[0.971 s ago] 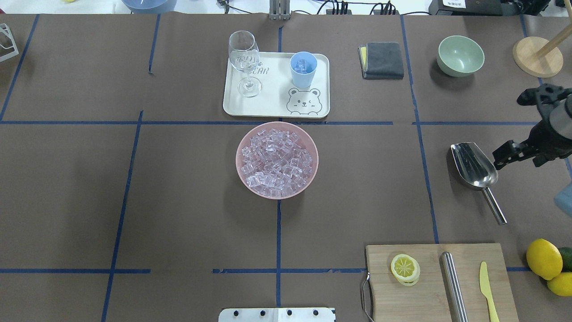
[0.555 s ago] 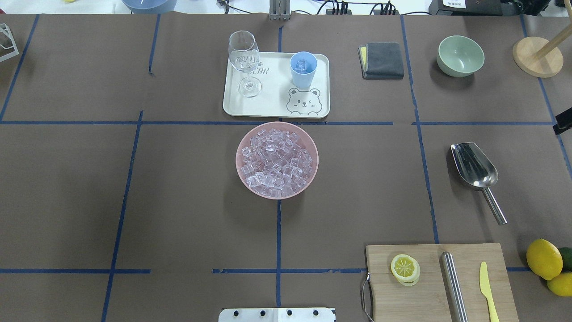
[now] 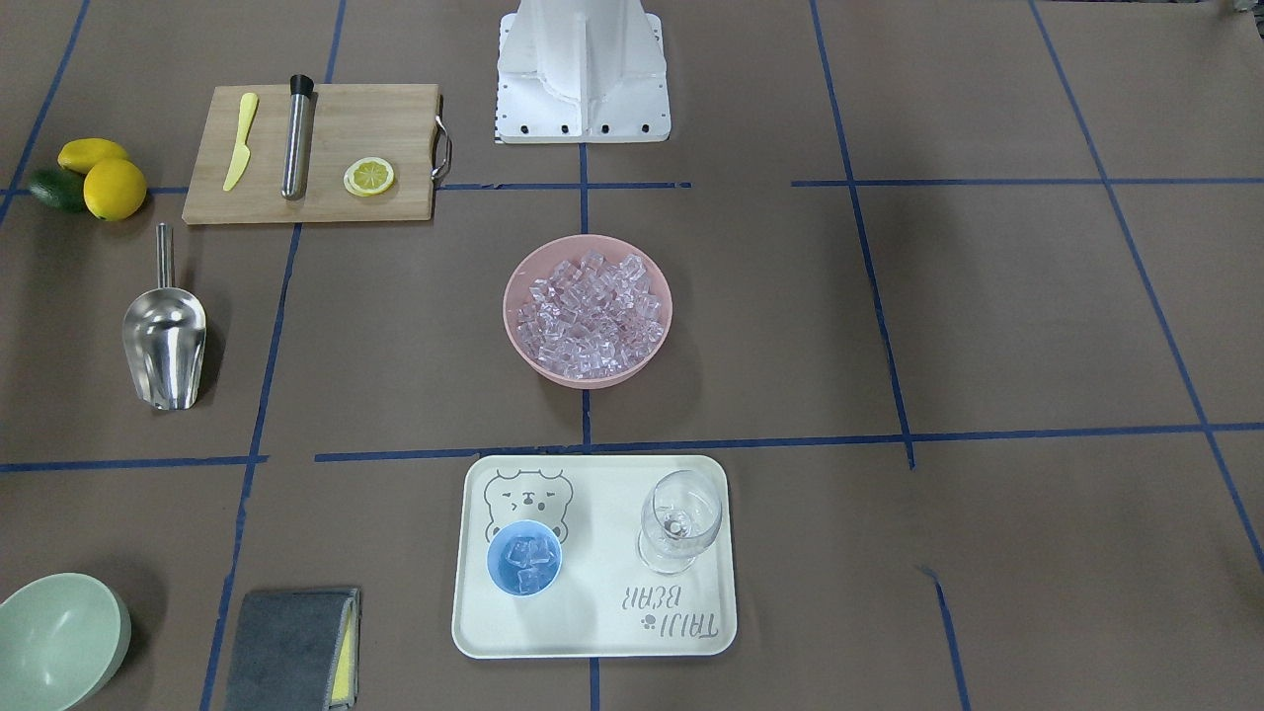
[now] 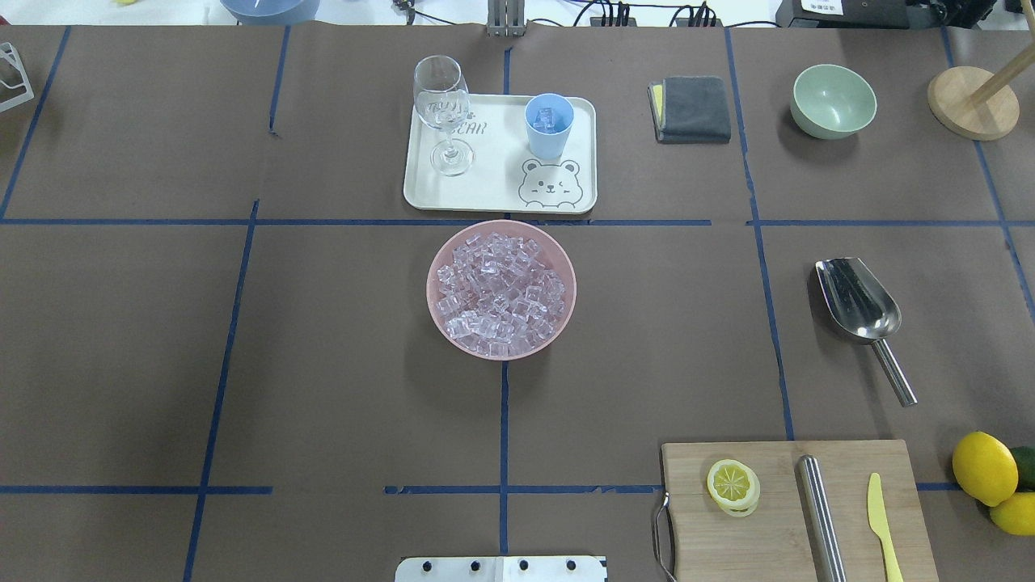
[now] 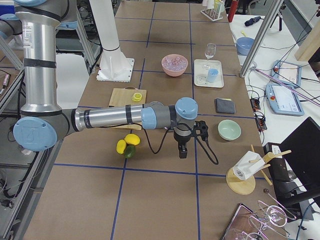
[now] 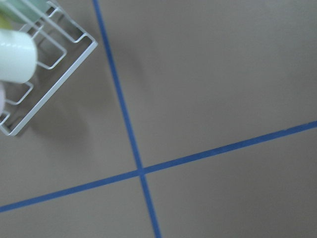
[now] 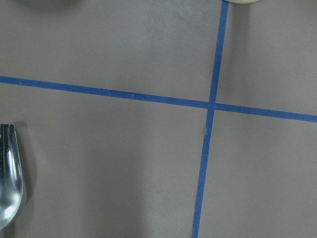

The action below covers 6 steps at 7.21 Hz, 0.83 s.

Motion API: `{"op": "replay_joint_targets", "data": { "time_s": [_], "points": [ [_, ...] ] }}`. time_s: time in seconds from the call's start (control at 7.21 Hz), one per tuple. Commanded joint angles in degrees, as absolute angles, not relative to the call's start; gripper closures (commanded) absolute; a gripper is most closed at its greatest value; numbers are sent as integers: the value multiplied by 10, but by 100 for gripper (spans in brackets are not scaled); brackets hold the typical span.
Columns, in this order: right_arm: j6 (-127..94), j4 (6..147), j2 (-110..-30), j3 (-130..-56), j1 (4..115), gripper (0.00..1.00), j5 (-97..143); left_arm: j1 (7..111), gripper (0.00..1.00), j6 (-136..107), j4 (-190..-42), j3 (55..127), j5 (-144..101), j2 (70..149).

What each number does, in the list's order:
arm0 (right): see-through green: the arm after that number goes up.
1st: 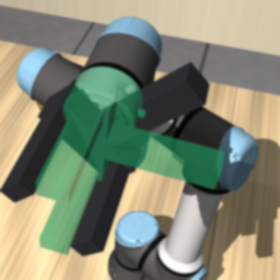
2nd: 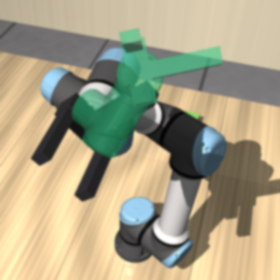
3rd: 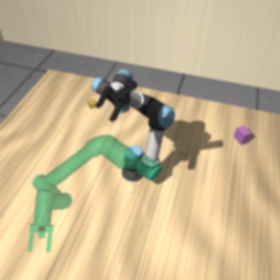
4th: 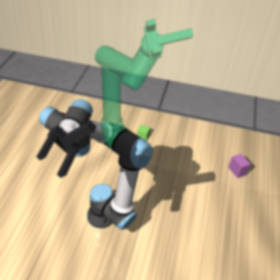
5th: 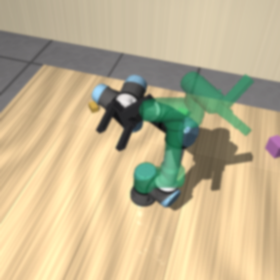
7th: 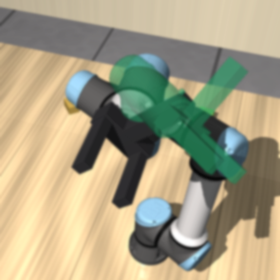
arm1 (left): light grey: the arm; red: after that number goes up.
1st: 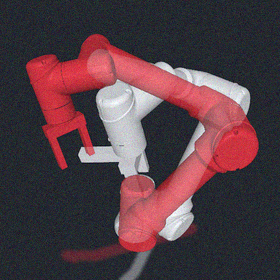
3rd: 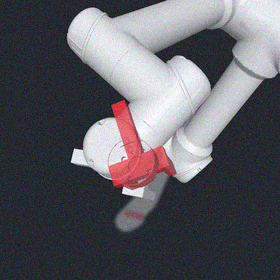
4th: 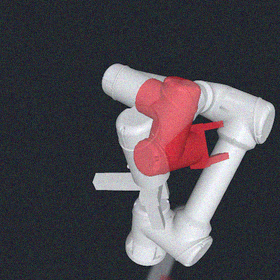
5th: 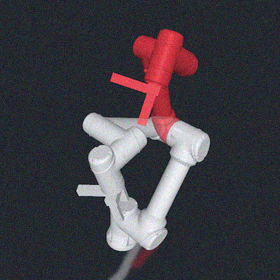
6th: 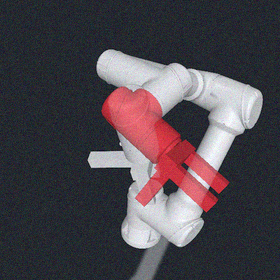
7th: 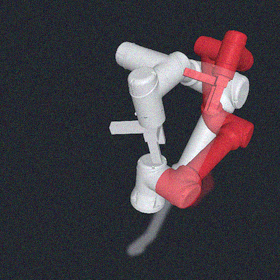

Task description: Put ice in cup with scoop

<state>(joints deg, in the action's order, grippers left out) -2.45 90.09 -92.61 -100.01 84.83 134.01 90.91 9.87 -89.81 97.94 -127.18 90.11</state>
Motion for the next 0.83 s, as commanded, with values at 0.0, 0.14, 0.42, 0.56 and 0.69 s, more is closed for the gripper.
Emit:
{"op": "replay_joint_targets", "data": {
  "time_s": [0.0,0.14,0.42,0.56,0.69],
  "points": [
    [-26,901,-926,-985,855,0,1340,924,0,118,-874,976,-1273,895],
    [-26,901,-896,-971,855,0,1340,924,0,117,-874,974,-1274,894],
    [-22,901,-902,-966,862,0,1344,923,0,108,-872,962,-1274,889],
    [-24,901,-904,-965,874,0,1349,923,0,80,-881,945,-1294,889],
    [-23,901,-910,-966,881,0,1356,922,0,73,-880,946,-1321,889]
  ]
}}
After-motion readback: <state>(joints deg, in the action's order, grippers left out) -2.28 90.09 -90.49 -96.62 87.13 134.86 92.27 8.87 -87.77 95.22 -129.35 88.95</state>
